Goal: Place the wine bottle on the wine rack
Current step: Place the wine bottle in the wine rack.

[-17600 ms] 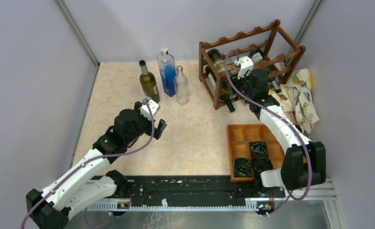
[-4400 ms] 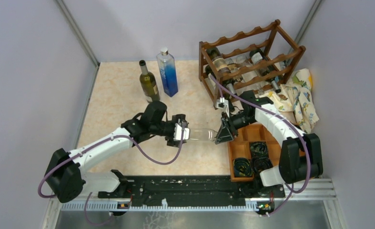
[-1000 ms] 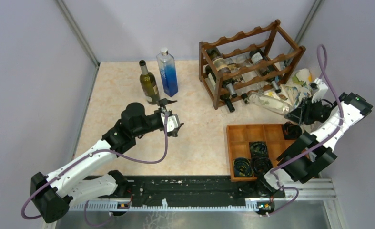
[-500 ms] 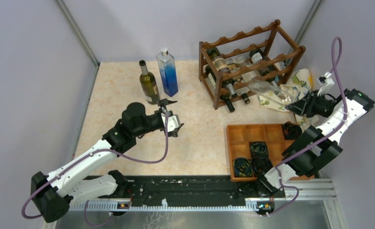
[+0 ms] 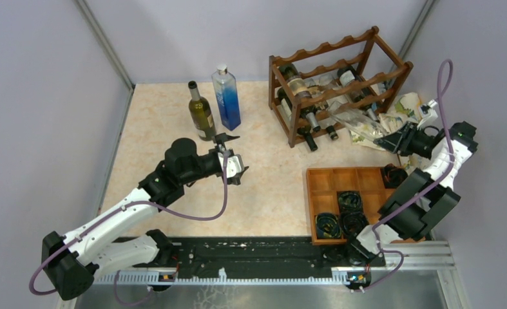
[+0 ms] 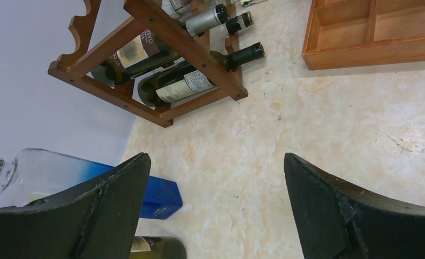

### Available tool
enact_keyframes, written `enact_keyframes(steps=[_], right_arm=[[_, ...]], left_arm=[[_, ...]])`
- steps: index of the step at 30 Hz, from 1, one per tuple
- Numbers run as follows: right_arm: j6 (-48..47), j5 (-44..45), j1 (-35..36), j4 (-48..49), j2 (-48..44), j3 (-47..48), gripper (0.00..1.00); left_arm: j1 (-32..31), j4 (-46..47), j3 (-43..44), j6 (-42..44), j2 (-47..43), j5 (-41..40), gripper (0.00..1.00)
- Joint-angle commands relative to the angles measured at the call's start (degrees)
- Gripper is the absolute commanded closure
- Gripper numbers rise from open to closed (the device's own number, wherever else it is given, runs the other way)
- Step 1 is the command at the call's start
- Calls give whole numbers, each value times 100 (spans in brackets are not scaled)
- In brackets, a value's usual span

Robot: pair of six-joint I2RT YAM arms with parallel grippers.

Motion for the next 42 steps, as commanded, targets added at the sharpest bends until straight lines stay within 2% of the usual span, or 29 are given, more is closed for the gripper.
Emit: enact_keyframes(steps=[1, 4, 7, 16, 27, 42], right_arm=[[1572, -753, 137, 1947, -660, -403, 100], [2199, -798, 181, 2864, -808, -722, 100], [2415, -869, 206, 3128, -854, -834, 100], [1845, -735, 200, 2388, -943, -519, 100], [687, -657, -66, 1024, -857, -58, 100], [1151, -784, -170, 1689, -915, -232, 100]], left_arm=[[26, 4, 29, 18, 8, 96, 1], [24, -2, 34, 19, 20, 96, 1], [26, -5, 31, 19, 30, 94, 1], [26, -14, 29, 37, 43, 113, 1], [26, -14, 37, 57, 32, 155, 1], [26, -14, 21, 63, -7, 135, 1]])
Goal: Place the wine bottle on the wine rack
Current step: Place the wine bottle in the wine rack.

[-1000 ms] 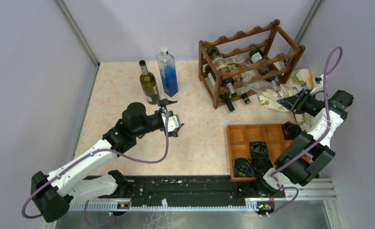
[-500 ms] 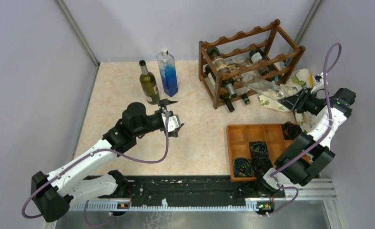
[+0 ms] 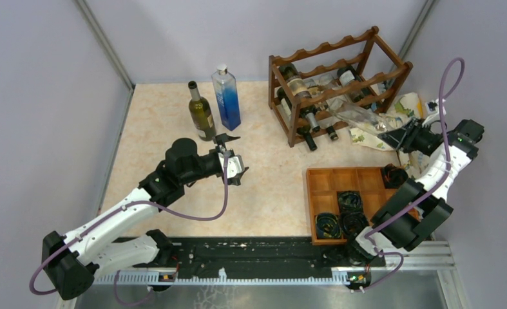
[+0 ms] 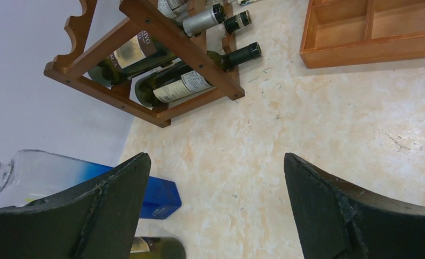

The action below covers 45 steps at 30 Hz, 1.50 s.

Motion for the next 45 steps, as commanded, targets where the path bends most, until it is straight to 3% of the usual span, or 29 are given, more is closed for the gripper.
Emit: enact_keyframes(steps=[1, 17, 32, 38, 45], right_arm=[[181, -604, -79, 472, -276, 172, 100], [432, -733, -133, 806, -310, 121, 100], [1300, -810, -121, 2047, -362, -391, 100], [1906, -750, 34, 2856, -421, -644, 100], [3168, -466, 394, 4476, -597, -1372, 100]], left_arm=[[22, 8, 20, 38, -19, 99, 1], [26, 8, 33, 43, 20, 112, 1], [26, 8, 30, 50, 29, 128, 1], [26, 8, 33, 58, 54, 139, 1], [26, 8, 32, 58, 57, 134, 1]])
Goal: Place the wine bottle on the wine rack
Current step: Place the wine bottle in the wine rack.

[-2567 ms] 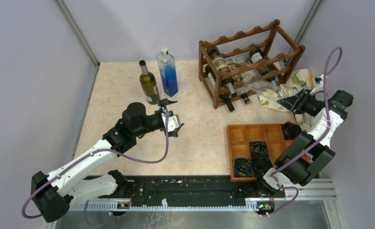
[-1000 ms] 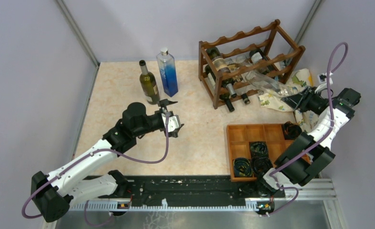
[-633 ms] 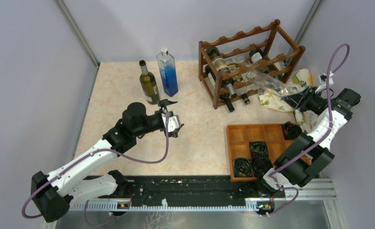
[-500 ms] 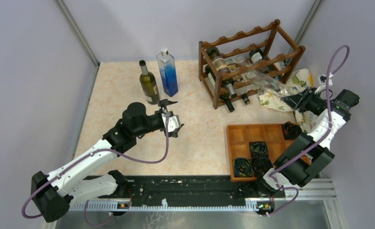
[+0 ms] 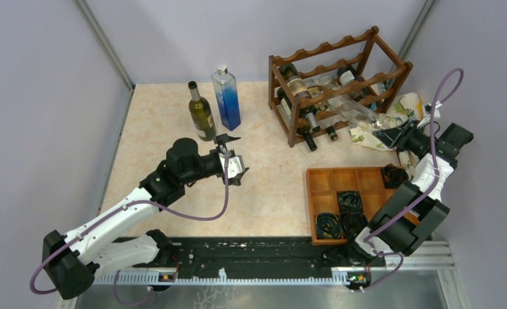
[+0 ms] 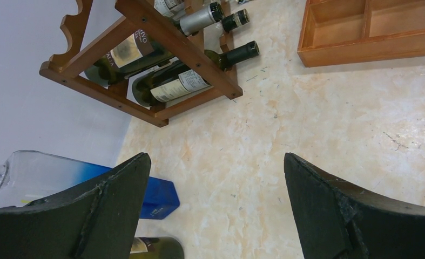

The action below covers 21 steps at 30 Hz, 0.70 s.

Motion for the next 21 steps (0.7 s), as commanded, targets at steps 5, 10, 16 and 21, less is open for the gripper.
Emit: enact_keyframes(steps=[5, 10, 16, 21], right_arm=[[1301, -30, 460, 2262, -519, -572, 100], [2364, 369, 725, 4043, -674, -1275, 100], [2938, 863, 1229, 5211, -553, -1638, 100], [3493, 1325, 1473, 6509, -343, -1892, 100]], left_arm=[[26, 30, 29, 52, 3, 126, 1], [26, 30, 30, 57, 16, 125, 1], [26, 30, 29, 49, 49, 111, 1], [26, 30, 29, 65, 81, 79, 1]])
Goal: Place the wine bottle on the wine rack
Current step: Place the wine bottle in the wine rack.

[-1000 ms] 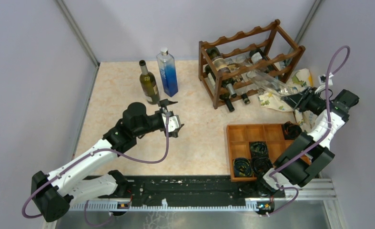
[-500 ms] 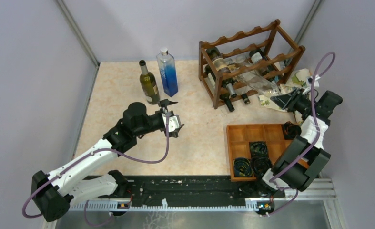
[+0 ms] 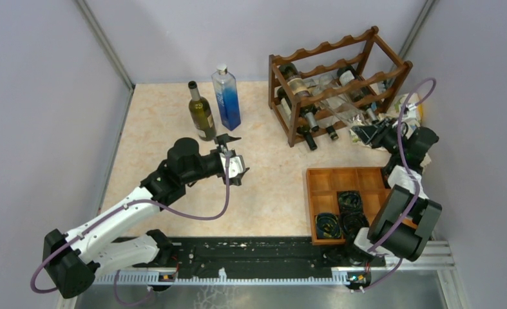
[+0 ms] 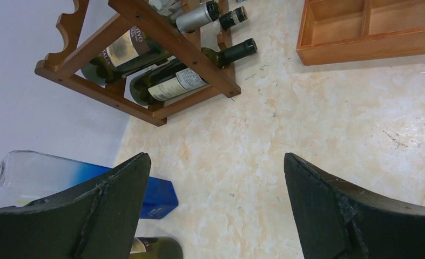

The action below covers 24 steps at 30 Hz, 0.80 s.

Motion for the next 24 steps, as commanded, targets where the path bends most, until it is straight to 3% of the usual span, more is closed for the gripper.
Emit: enact_keyframes(steps=[1, 24], right_arm=[[608, 314, 267, 1932, 83, 39, 100], [688, 1601, 1156, 3739, 1105, -416, 100]], left_arm=[[26, 30, 34, 68, 49, 62, 1], [26, -190, 60, 111, 289, -4, 1]])
